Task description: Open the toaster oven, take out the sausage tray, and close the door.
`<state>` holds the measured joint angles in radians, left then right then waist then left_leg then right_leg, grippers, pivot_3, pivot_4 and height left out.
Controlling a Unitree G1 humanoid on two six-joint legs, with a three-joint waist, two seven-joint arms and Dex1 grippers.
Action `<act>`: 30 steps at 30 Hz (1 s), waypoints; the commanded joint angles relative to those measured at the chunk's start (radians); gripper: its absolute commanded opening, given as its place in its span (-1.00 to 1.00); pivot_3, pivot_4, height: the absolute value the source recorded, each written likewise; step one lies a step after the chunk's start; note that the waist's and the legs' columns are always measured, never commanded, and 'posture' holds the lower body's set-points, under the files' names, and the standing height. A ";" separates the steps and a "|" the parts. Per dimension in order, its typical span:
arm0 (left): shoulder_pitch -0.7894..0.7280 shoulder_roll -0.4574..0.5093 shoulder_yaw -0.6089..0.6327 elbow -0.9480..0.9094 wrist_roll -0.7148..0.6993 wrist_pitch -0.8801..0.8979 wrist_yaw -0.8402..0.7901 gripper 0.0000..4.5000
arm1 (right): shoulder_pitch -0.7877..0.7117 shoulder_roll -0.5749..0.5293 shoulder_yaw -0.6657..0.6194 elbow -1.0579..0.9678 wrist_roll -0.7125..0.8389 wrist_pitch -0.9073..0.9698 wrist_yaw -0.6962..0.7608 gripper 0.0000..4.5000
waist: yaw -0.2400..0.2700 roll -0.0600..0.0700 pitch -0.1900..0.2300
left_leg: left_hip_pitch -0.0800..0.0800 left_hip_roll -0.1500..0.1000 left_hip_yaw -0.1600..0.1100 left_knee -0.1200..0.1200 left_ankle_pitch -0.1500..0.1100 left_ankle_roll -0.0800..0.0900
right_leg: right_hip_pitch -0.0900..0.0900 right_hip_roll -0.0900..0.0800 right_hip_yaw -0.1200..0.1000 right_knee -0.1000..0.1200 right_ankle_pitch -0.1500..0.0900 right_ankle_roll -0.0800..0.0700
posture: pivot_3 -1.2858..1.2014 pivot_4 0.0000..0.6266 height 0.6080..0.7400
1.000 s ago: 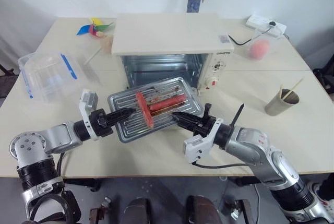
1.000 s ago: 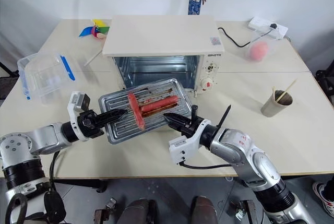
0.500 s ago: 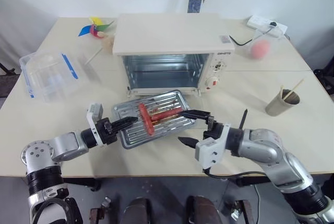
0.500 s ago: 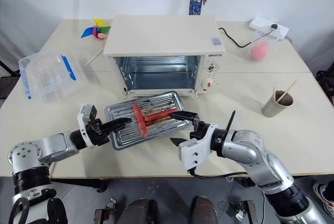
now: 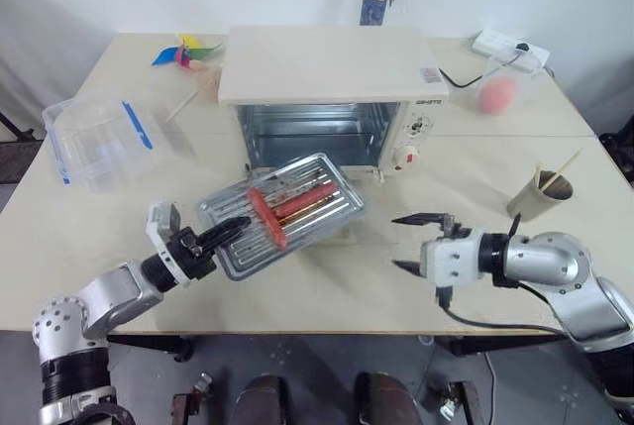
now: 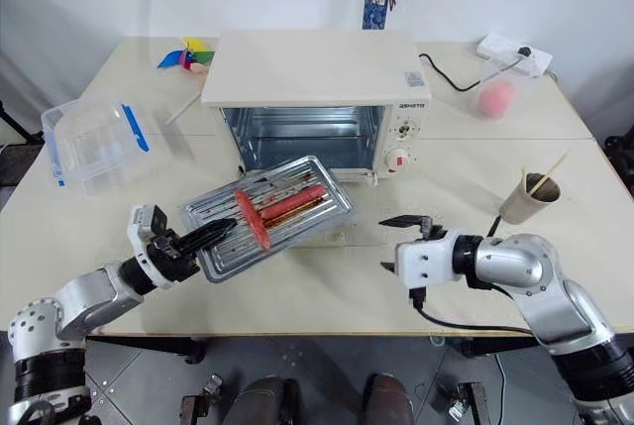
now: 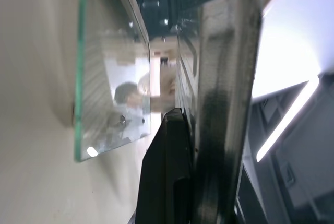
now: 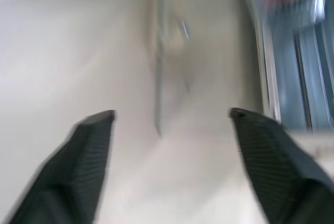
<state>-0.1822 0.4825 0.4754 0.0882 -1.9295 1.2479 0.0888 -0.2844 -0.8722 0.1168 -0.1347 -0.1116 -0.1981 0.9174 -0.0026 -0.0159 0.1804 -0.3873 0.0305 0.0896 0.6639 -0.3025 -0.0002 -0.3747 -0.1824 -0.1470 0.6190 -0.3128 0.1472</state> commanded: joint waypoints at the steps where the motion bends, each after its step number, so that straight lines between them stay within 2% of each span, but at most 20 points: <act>1: 0.071 -0.024 0.062 -0.115 -0.043 -0.070 0.008 -1.00 | -0.038 0.007 -0.007 0.104 -0.019 -0.062 -0.028 -0.03 | 0.000 0.000 0.000 | 0.000 0.000 0.000 0.000 0.000 0.000 | 0.000 0.000 0.000 0.000 0.000 0.000 | 0.03 -0.52 1.00; 7: 0.249 -0.096 0.148 -0.284 -0.043 -0.172 0.020 -1.00 | -0.145 0.088 0.047 0.338 -0.049 -0.165 -0.063 -0.96 | -0.002 0.000 0.000 | 0.000 0.001 0.001 0.000 0.000 0.000 | 0.000 0.001 0.001 -0.002 0.000 0.000 | 0.03 -0.52 1.00; 20: 0.569 -0.200 0.222 -0.590 -0.043 -0.392 -0.005 -1.00 | -0.272 0.233 0.159 0.598 -0.086 -0.351 -0.053 -0.99 | -0.017 0.000 0.000 | 0.000 0.002 0.003 0.000 -0.001 0.000 | 0.002 0.003 0.005 -0.008 0.000 -0.001 | 0.03 -0.52 1.00; 30: 0.743 -0.245 0.226 -0.716 -0.043 -0.569 -0.042 -1.00 | -0.346 0.278 0.178 0.688 -0.064 -0.419 -0.015 -0.99 | -0.027 0.000 0.000 | 0.001 0.003 0.004 0.000 -0.001 0.000 | 0.002 0.005 0.007 -0.009 -0.001 -0.002 | 0.03 -0.52 1.00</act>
<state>0.5350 0.2387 0.6710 -0.5799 -1.9414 0.7115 0.0700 -0.6273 -0.6068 0.2718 0.5546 -0.1856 -0.6013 0.8731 -0.0300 -0.0164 0.1799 -0.3867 0.0339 0.0937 0.6642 -0.3038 -0.0005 -0.3730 -0.1773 -0.1395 0.6096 -0.3137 0.1453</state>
